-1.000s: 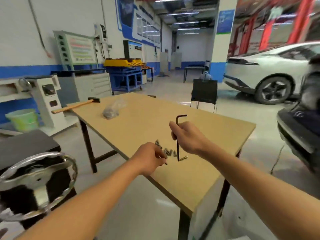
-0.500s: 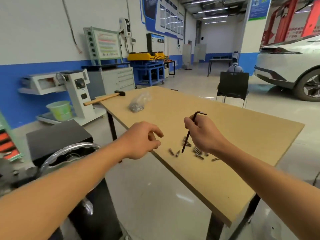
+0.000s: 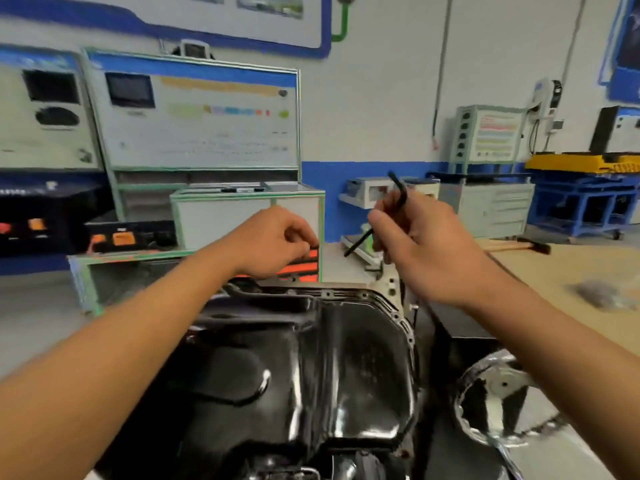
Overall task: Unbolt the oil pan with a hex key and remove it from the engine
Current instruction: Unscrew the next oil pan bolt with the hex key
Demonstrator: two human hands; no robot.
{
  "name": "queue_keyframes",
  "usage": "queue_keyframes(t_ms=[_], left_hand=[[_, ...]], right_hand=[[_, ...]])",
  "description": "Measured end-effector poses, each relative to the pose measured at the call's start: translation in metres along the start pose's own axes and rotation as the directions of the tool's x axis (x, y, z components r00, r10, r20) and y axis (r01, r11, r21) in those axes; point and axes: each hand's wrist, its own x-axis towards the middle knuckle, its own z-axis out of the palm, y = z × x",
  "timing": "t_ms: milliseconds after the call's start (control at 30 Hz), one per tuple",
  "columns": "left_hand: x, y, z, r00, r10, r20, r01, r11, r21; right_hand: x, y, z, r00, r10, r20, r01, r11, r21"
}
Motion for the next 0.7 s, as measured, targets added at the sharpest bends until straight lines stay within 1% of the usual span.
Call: queue_keyframes(t_ms=[67, 133, 167, 233, 333, 400, 500, 567, 633, 700], left_hand=[[-0.005, -0.034, -0.006, 0.998, -0.053, -0.016, 0.053, 0.999, -0.007], [-0.005, -0.059, -0.006, 0.997, -0.074, -0.036, 0.073, 0.997, -0.035], [-0.004, -0.064, -0.005, 0.997, -0.071, -0.025, 0.07, 0.997, -0.036], [0.002, -0.071, -0.002, 1.0, -0.03, -0.007, 0.03, 0.999, -0.035], [0.012, -0.074, 0.004, 0.999, 0.043, 0.031, -0.039, 0.993, -0.113], [0.011, -0.079, 0.007, 0.995, 0.06, 0.086, -0.047, 0.989, -0.137], [0.007, -0.081, 0.01, 0.981, 0.112, 0.161, -0.103, 0.993, -0.063], [0.008, -0.08, 0.009, 0.975, 0.141, 0.172, -0.141, 0.99, -0.012], [0.009, -0.082, 0.008, 0.977, 0.143, 0.158, -0.144, 0.99, -0.01], [0.009, -0.084, 0.009, 0.975, 0.143, 0.172, -0.141, 0.99, -0.022]], right_hand=[[0.014, -0.006, 0.037, 0.999, -0.039, 0.035, 0.039, 0.999, 0.003], [0.017, -0.004, 0.066, 0.997, -0.06, 0.045, 0.058, 0.997, 0.059], [0.014, -0.001, 0.074, 0.997, -0.071, 0.034, 0.068, 0.995, 0.079], [0.015, 0.01, 0.092, 0.992, -0.122, 0.002, 0.122, 0.99, 0.077], [0.02, 0.028, 0.109, 0.989, -0.143, -0.026, 0.144, 0.988, 0.059], [0.023, 0.034, 0.118, 0.987, -0.162, -0.004, 0.161, 0.984, 0.069], [0.029, 0.037, 0.126, 0.978, -0.205, 0.041, 0.201, 0.975, 0.09], [0.032, 0.039, 0.131, 0.97, -0.224, 0.098, 0.218, 0.974, 0.067], [0.033, 0.04, 0.134, 0.96, -0.234, 0.156, 0.236, 0.972, 0.006], [0.033, 0.04, 0.136, 0.953, -0.238, 0.185, 0.244, 0.97, -0.008]])
